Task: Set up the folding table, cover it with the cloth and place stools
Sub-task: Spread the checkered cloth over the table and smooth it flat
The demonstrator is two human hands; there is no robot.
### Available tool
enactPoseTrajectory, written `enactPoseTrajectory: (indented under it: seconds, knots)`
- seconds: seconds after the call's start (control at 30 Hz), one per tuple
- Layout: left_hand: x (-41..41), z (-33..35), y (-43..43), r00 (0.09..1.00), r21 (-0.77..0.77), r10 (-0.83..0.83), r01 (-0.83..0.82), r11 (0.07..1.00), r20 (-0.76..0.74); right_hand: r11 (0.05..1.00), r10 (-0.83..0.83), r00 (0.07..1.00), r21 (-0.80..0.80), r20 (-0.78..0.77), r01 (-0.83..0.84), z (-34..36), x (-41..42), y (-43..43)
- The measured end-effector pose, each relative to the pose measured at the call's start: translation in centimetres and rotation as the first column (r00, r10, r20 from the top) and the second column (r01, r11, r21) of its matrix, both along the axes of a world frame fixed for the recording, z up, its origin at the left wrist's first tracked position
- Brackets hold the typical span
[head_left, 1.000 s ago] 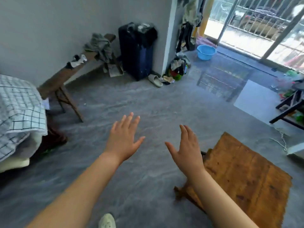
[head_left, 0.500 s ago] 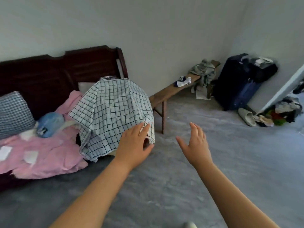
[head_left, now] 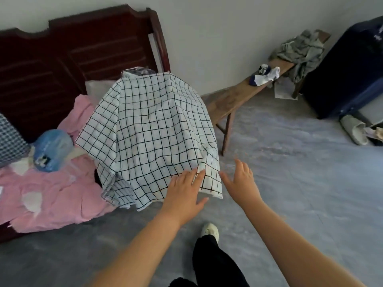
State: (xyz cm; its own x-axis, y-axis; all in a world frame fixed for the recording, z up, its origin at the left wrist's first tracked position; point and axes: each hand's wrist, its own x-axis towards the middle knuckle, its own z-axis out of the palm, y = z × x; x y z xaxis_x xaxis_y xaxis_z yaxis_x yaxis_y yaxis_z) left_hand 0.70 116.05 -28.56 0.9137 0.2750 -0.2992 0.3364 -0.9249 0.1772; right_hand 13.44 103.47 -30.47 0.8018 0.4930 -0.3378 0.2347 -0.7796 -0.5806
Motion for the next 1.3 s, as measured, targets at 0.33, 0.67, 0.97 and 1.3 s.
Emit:
enactPoseTrajectory:
  seconds: [0.33, 0.67, 0.97, 1.3]
  knots:
    - [9.8, -8.9, 7.3, 0.973, -0.060, -0.205, 0.200, 0.978, -0.104, 0.983, -0.149, 0.980, -0.127, -0.136, 0.132, -9.8, 6.2, 5.8]
    - [14.3, -15.4, 10.7, 0.856, -0.068, -0.452, 0.450, 0.890, -0.250, 0.794, -0.600, 0.531, -0.360, -0.598, 0.491, -19.6, 6.8, 5.6]
    - [14.8, -15.5, 11.6, 0.833, -0.034, -0.507, 0.513, 0.858, -0.221, 0.737, -0.616, 0.392, -0.325, -0.683, 0.592, -21.0, 6.1, 6.5]
    - [13.9, -16.8, 11.8, 0.820, 0.032, -0.526, 0.546, 0.837, -0.228, 0.645, -0.577, 0.356, -0.143, -0.736, 0.750, -20.8, 4.8, 5.5]
